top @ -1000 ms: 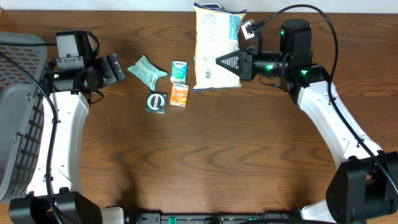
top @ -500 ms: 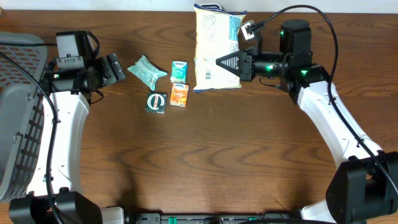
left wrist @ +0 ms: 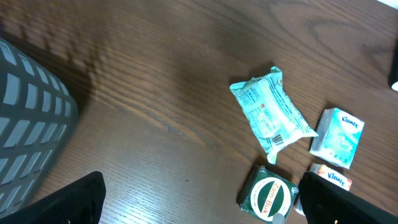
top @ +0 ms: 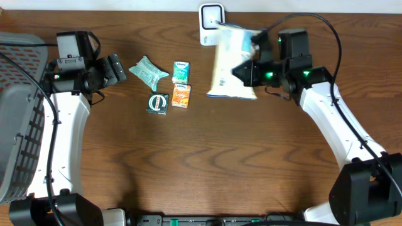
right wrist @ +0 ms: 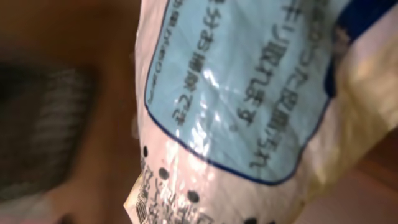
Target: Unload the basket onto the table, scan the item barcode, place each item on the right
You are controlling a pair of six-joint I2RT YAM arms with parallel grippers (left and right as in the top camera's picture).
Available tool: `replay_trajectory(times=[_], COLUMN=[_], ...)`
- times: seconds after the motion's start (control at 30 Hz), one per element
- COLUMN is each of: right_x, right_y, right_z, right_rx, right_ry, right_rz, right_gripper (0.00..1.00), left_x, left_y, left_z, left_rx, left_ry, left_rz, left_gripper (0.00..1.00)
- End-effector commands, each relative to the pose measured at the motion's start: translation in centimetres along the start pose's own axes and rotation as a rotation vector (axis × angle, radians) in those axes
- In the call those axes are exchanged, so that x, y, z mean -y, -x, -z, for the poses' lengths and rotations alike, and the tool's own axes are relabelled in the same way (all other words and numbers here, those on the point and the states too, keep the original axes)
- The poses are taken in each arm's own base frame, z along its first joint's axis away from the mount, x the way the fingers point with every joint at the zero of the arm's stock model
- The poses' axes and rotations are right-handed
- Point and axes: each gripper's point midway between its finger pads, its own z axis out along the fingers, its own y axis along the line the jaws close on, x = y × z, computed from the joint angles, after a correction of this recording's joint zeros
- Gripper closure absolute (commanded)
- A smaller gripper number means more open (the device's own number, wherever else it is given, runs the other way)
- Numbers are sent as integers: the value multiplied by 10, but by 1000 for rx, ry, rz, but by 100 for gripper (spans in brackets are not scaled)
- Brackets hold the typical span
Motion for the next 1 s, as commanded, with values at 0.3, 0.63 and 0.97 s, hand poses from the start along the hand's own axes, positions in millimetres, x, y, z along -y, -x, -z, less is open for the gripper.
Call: replay_trajectory(times=[0.3,0.63,0.97], right_x=[159,195,171], right_y=[-7,-30,-55], right_z=[92,70,14], right_rx=[103,-117,-230], right_ry=[-1107,-1271,-1271], right_rz=[-49,127,323], right_gripper=[99,99,83], left_x=[-3,-3,-3], left_y=[-3,-3,-3], left_z=[-3,-3,-3], left_rx=[-11,-11,-11], left_ry=[12,12,12], left_rz=[11,11,11], left_gripper=[3,2,2])
